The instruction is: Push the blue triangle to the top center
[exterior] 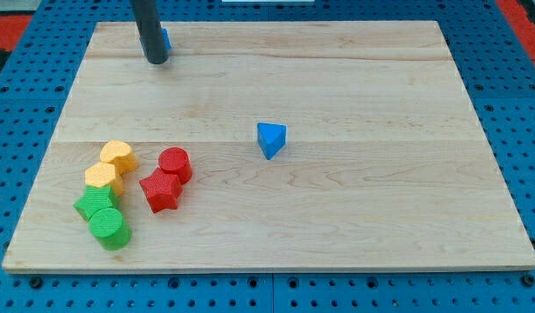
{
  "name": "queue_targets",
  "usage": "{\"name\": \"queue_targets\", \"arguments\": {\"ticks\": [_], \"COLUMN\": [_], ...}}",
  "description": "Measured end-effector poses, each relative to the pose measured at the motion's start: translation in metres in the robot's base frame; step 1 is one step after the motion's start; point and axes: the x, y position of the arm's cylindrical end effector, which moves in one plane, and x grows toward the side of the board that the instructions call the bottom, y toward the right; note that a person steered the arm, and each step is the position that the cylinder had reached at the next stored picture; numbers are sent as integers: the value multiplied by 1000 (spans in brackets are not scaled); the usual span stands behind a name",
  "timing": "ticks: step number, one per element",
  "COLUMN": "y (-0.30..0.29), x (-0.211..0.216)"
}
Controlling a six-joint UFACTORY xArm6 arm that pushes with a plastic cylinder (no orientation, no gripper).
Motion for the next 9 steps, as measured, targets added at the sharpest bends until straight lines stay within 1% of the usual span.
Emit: {"name": "queue_targets", "arguments": {"ticks": [1,2,3,4,5,6,7,9], "y": [30,92,140,195,248,247,208,146], "x": [10,17,58,88,108,170,185,161]}}
